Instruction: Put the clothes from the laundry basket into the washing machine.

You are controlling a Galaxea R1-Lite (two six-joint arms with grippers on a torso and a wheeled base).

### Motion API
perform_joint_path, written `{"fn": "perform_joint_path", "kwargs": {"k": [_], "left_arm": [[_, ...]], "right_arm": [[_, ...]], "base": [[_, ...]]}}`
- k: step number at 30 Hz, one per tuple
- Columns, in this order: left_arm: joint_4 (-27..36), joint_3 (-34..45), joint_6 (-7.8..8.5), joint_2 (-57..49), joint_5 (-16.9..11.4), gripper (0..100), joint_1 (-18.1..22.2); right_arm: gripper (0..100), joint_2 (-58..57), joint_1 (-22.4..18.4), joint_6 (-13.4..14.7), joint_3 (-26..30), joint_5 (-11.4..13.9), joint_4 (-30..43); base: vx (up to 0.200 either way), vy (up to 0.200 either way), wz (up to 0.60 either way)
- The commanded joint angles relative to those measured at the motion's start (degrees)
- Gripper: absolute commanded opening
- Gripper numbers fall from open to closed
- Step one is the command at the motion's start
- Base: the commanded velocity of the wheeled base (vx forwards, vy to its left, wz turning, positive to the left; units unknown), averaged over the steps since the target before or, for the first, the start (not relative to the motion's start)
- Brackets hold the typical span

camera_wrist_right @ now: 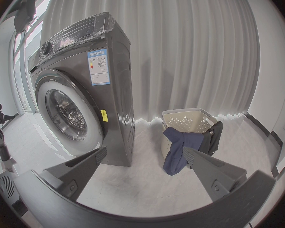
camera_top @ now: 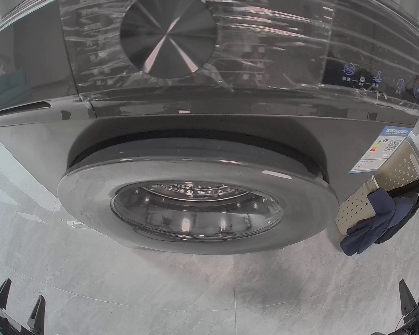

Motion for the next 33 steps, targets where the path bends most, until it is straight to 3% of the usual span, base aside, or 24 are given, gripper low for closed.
{"fn": "perform_joint_path", "kwargs": {"k": [1,20,21,23,26,30,33], "left_arm": [[0.0,0.9,-0.04,-0.9,0.0,100,0.0],[0.0,0.9,0.14,-0.9,0.0,100,0.0],[0.0,1.0,0.23,-0.9,0.0,100,0.0],[0.0,0.9,0.23,-0.9,0.0,100,0.0],[0.0,0.9,0.32,-0.9,0.0,100,0.0],[0.0,0.9,0.23,-0.9,0.0,100,0.0],[0.0,0.9,0.23,-0.9,0.0,100,0.0]], "right_arm": [[100,-0.7,0.0,0.0,1.0,0.0,0.0],[100,-0.8,-0.1,0.0,1.0,-0.6,-0.1],[100,-0.8,-0.1,-0.2,0.7,-0.3,-0.4],[100,-0.2,0.3,0.2,-5.1,0.2,-2.4],[100,7.4,1.4,2.4,-11.6,1.0,-2.4],[100,20.2,5.0,6.5,-8.8,5.1,-3.9],[100,26.9,7.6,6.2,-7.8,6.7,-6.2]], "base": [[0.000,0.000,0.00],[0.000,0.000,0.00],[0.000,0.000,0.00],[0.000,0.000,0.00],[0.000,0.000,0.00],[0.000,0.000,0.00],[0.000,0.000,0.00]]}}
